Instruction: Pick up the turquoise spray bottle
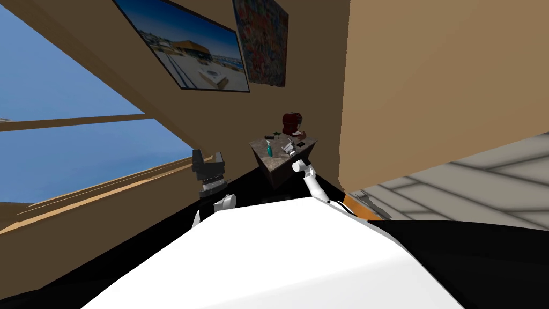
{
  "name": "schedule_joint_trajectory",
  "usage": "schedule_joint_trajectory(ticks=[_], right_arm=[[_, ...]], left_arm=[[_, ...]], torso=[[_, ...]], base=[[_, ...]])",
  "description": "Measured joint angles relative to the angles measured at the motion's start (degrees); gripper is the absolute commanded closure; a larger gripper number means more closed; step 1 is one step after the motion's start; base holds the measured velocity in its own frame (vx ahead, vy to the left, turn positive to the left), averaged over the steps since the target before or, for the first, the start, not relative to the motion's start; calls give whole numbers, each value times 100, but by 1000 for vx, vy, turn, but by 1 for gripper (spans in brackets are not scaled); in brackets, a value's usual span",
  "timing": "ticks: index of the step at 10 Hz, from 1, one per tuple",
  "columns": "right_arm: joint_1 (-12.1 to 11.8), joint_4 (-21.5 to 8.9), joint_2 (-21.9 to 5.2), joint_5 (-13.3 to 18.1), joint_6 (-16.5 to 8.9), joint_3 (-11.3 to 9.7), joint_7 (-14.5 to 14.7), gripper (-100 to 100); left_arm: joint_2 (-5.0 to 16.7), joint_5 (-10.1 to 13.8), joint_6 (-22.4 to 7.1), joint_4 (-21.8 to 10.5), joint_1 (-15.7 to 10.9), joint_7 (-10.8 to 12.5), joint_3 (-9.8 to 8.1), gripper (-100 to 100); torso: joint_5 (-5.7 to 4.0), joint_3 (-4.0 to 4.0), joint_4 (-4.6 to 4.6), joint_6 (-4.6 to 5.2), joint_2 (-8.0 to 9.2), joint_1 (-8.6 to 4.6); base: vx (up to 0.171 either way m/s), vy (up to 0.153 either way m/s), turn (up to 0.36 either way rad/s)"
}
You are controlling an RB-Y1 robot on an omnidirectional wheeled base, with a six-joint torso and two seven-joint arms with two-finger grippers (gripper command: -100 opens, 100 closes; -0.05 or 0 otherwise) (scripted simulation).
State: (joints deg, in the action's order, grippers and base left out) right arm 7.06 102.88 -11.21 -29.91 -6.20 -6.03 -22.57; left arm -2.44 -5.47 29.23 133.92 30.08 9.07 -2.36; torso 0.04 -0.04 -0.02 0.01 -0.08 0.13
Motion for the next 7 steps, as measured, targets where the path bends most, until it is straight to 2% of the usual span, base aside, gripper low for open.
schedule_joint_trajectory(ticks=[4, 7], right_arm=[[361, -449, 8, -539, -550, -15, -281, -100], [492, -654, 39, -789, -852, -24, -432, -100]], left_arm=[[0, 0, 0, 0, 0, 0, 0, 0], [0, 0, 0, 0, 0, 0, 0, 0]], torso=[[0, -5, -2, 0, -8, 3], [-1, -3, -1, 0, -4, -3]], base=[[27, 42, -61], [24, 28, -50]])
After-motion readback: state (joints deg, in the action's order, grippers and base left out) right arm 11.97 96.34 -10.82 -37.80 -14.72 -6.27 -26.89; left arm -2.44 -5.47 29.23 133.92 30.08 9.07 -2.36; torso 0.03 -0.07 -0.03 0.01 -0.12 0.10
